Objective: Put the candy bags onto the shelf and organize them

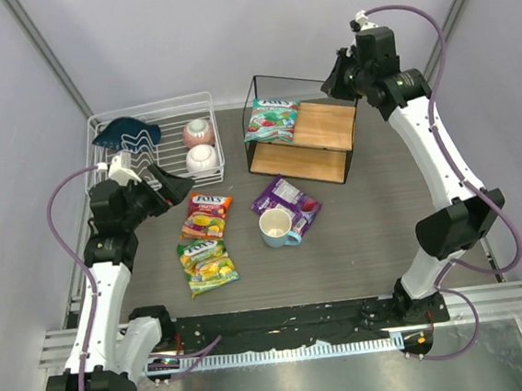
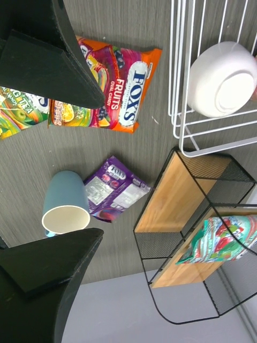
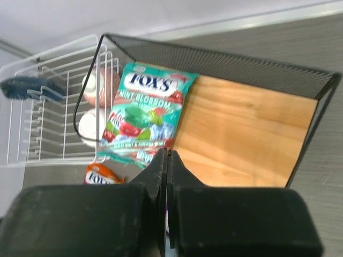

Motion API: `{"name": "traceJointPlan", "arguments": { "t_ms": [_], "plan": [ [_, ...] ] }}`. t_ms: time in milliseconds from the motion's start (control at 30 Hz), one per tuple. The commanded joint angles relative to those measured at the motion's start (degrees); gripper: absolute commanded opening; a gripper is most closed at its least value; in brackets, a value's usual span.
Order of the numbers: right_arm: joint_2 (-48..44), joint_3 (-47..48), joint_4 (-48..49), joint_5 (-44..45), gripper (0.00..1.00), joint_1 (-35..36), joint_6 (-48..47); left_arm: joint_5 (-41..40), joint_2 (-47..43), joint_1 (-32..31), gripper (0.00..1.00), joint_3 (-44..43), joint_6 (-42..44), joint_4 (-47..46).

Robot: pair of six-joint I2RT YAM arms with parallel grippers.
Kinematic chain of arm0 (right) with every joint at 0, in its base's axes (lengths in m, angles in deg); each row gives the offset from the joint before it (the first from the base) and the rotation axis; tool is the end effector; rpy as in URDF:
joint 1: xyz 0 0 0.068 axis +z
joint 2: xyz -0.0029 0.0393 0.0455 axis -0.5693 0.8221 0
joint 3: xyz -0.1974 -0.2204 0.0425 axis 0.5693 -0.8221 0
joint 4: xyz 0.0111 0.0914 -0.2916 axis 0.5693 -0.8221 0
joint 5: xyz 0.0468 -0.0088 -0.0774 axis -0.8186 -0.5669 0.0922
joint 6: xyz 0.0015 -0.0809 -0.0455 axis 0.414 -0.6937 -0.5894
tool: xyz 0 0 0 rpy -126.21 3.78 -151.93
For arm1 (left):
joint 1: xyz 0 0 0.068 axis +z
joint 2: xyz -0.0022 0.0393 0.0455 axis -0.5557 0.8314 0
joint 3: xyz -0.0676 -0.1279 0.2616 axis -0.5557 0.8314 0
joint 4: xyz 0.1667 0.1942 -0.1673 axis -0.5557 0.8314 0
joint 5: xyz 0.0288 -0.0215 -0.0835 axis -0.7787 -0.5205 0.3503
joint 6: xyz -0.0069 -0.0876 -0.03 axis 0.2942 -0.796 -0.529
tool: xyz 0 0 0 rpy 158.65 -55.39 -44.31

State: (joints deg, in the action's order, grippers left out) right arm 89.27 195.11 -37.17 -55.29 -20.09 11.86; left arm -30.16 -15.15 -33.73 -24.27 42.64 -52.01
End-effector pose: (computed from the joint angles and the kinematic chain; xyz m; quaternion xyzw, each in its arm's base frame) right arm 0.4479 0.1192 0.4697 0.0556 0.8490 0.1809 0.4933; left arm 0.2667 -0.0358 0.3112 -0.1317 0.7938 -0.3500 0.4796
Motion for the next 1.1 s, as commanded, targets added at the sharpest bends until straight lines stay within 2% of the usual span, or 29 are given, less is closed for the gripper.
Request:
{"name": "traceJointPlan", "arguments": {
  "t_ms": [0,33,100,133,167,267,467,633,700,967,1067],
  "plan": [
    [-8.4,-8.4,4.2,-5.7,0.01,0.4,-0.8,2.1,0.1,1.6,1.0,0.3,-0.9,-3.0],
    [-10.4,-11.1,4.4,-5.5,0.05,0.4,-2.2,2.2,0.1,1.6,1.0,0.4,-1.0,-3.1],
    [-16.5,-19.9,6.0,-7.8,0.18,0.3,-3.9,2.7,0.1,1.6,1.0,0.6,-1.3,-3.4],
    [-18.4,-22.5,6.3,-9.1,0.33,0.4,-5.8,2.8,0.1,1.6,1.0,0.7,-1.6,-3.8],
    [-20.2,-24.9,6.3,-11.8,0.38,0.4,-6.7,3.1,0.3,1.7,1.0,0.8,-1.8,-4.1],
    [-25.4,-32.4,5.3,-12.3,0.47,2.3,-10.1,3.5,0.7,1.9,1.0,1.0,-2.1,-4.5],
    [-28.4,-42.1,3.9,-7.5,0.5,8.7,-9.7,3.7,1.3,2.1,1.0,1.1,-2.3,-4.9],
    [-30.0,-53.4,10.4,-5.2,0.54,10.6,-3.5,3.5,1.4,2.3,1.0,1.1,-1.9,-4.7],
    [-30.8,-59.7,15.1,-4.0,0.59,10.6,1.7,3.5,1.6,2.3,1.0,1.1,-2.0,-4.6],
    [-34.6,-83.4,41.3,1.4,0.6,10.6,20.1,4.0,2.1,2.3,1.0,1.2,-2.4,-5.0],
    [-34.2,-88.0,52.1,1.4,0.61,10.6,25.5,4.1,2.1,2.3,1.0,1.4,-2.6,-5.2]
  ]
}}
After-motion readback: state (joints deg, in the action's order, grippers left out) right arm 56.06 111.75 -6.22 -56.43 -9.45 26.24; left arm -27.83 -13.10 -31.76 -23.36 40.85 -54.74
